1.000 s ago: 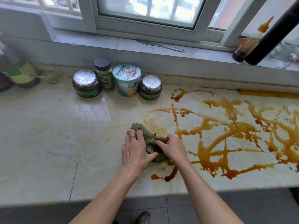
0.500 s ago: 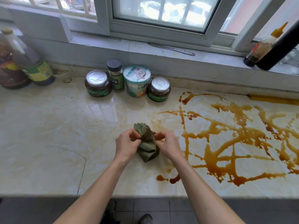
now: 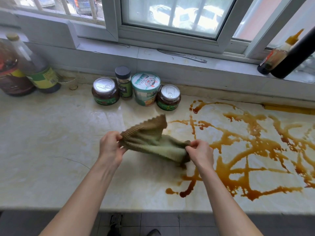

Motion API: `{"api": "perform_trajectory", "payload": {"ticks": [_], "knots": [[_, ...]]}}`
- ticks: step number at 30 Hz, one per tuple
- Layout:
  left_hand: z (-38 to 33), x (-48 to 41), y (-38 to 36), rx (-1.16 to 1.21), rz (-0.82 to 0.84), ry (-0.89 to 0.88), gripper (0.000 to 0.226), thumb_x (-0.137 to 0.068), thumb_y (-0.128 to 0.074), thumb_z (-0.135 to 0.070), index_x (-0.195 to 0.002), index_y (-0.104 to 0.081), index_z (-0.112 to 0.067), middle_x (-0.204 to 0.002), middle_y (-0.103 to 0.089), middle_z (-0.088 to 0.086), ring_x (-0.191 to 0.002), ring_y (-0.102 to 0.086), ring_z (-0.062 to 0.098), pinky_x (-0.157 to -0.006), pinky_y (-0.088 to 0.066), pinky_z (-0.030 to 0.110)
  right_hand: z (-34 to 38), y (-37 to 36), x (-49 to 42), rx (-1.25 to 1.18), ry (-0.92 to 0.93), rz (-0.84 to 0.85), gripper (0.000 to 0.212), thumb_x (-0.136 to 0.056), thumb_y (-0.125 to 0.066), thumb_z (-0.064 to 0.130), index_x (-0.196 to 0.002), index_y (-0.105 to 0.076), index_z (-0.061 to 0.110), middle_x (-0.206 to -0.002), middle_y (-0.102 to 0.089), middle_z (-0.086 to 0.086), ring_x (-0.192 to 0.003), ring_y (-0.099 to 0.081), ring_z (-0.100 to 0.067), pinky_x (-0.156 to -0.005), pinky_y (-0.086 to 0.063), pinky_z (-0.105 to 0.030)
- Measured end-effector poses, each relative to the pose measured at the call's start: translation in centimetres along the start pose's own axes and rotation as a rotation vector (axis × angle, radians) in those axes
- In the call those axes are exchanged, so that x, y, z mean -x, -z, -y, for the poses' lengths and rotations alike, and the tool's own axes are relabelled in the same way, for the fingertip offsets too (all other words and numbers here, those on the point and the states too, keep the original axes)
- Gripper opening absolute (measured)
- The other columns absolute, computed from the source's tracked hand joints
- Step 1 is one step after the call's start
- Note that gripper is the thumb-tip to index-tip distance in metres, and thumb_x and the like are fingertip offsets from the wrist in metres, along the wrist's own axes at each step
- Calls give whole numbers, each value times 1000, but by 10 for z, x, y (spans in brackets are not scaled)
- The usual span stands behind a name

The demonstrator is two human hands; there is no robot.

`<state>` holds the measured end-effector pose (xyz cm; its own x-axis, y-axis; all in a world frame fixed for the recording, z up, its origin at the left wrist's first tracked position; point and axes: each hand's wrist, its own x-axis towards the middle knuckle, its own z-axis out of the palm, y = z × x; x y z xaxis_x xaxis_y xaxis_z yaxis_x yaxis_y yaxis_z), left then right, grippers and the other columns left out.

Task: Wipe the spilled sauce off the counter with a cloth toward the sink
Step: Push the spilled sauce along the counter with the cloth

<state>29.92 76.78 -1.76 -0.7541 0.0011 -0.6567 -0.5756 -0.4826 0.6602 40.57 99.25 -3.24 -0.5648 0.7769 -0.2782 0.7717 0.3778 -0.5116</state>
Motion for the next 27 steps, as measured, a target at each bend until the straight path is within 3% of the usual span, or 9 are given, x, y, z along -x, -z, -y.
{"api": "perform_trajectory", "payload": {"ticks": [2,5,8,13,17,19,21,24,27], "knots": [[3,-8,22,-83,-110,8,23,-74,-33,13,-68,-40,-8,-71,-38,11,-65,-44,23,-62,-50,39,-10,-3,2,94,-7,-51,21,-86,-67,28,-105,-59,23,-103,-64,0,-90,-57,-20,-72,-45,-31],[17,-13,48,-463,-180,-8,15,-80,-44,6,-79,-47,-8,-82,-48,13,-69,-52,21,-63,-55,41,-10,-25,17,186,157,-142,34,-83,-71,25,-108,-49,21,-111,-51,-2,-89,-54,-21,-78,-47,-36],[21,-11,52,-985,-200,-301,19,-78,-59,-8,-95,-54,-13,-94,-58,9,-80,-56,24,-69,-48,33,0,-43,30,210,348,-288,40,-74,-77,22,-104,-50,18,-102,-44,-3,-86,-51,-21,-75,-48,-37],[47,-7,27,-1728,192,-885,51,-69,-72,-23,-115,-51,-21,-114,-49,5,-98,-47,22,-76,-44,33,10,-60,40,231,466,-258,39,-70,-81,29,-98,-58,16,-98,-48,-5,-86,-53,-24,-70,-48,-38],[88,-5,6,-2126,289,-1044,48,-59,-69,-26,-105,-61,-15,-107,-61,9,-87,-54,27,-68,-41,38,3,-60,39,277,421,-100,44,-79,-72,25,-120,-56,18,-119,-45,-6,-107,-49,-24,-86,-46,-36],[86,-7,-5,-2102,225,-1080,27,-77,-58,-22,-103,-62,-15,-104,-61,7,-88,-53,26,-68,-40,37,-2,-54,36,265,363,-17,49,-84,-66,25,-130,-50,20,-128,-41,-5,-113,-47,-24,-93,-43,-35],[76,-12,-14,-1918,182,-967,25,-91,-44,-18,-107,-62,-17,-108,-62,5,-96,-54,27,-76,-43,38,-4,-47,35,221,311,28,52,-88,-63,27,-136,-44,22,-131,-39,-5,-115,-48,-25,-95,-43,-35],[52,-9,-34,-1302,300,-723,36,-91,-43,-8,-115,-67,-19,-112,-68,1,-105,-59,20,-92,-47,32,-3,-37,35,95,374,-57,53,-87,-62,25,-137,-44,24,-128,-41,-2,-112,-49,-20,-93,-45,-32],[31,9,-49,-617,469,-271,40,-93,-39,-2,-105,-72,-22,-102,-69,-1,-100,-59,16,-82,-49,30,8,-25,29,-155,366,-28,46,-88,-58,18,-132,-50,30,-126,-42,3,-108,-51,-12,-98,-45,-30]]}}
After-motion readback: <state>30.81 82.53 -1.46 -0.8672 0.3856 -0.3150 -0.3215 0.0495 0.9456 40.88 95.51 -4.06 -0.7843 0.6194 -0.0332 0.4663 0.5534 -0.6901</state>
